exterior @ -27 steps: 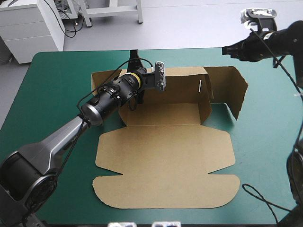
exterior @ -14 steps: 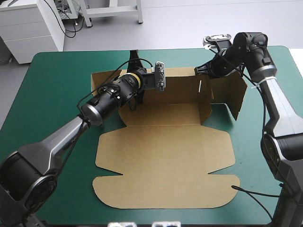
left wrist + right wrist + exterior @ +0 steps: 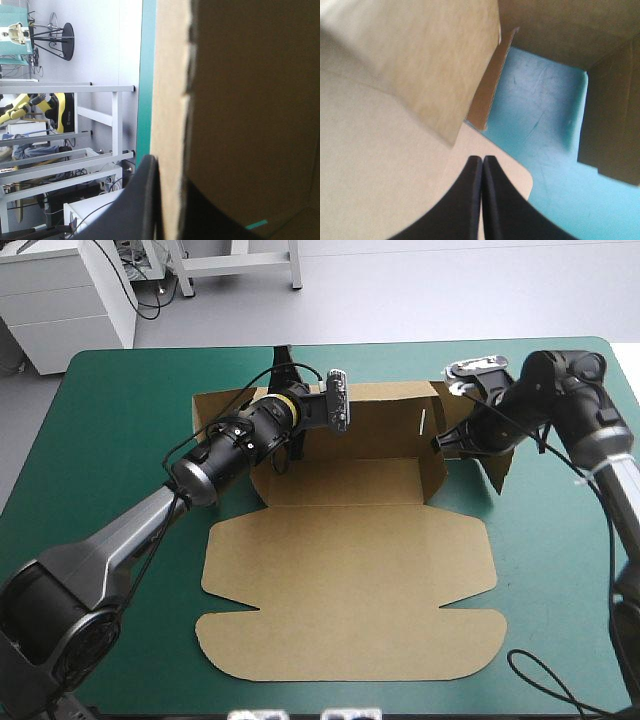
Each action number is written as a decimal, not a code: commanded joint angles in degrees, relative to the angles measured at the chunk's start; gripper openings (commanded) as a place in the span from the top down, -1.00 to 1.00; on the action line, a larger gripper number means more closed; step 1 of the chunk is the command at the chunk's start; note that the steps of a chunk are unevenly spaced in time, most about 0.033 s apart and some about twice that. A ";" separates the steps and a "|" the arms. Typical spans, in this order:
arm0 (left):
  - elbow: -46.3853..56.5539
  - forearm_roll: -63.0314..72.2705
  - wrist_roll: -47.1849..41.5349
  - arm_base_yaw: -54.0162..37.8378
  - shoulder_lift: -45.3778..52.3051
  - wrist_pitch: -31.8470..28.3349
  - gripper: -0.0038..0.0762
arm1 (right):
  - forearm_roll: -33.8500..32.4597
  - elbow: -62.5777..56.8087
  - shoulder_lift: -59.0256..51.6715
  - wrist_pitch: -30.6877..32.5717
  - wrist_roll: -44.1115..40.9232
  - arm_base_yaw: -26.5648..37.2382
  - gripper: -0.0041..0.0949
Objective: Fold the box
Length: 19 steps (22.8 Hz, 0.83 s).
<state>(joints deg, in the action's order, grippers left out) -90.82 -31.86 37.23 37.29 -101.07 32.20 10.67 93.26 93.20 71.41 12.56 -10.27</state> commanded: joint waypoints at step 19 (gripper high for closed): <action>-0.91 2.08 -3.37 0.18 2.57 1.23 0.92 | 0.79 -16.53 -36.47 -25.73 4.25 0.15 0.96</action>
<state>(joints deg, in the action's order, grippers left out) -90.82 -31.86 35.79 37.29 -101.07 32.54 11.95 74.52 56.01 53.83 16.27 -10.27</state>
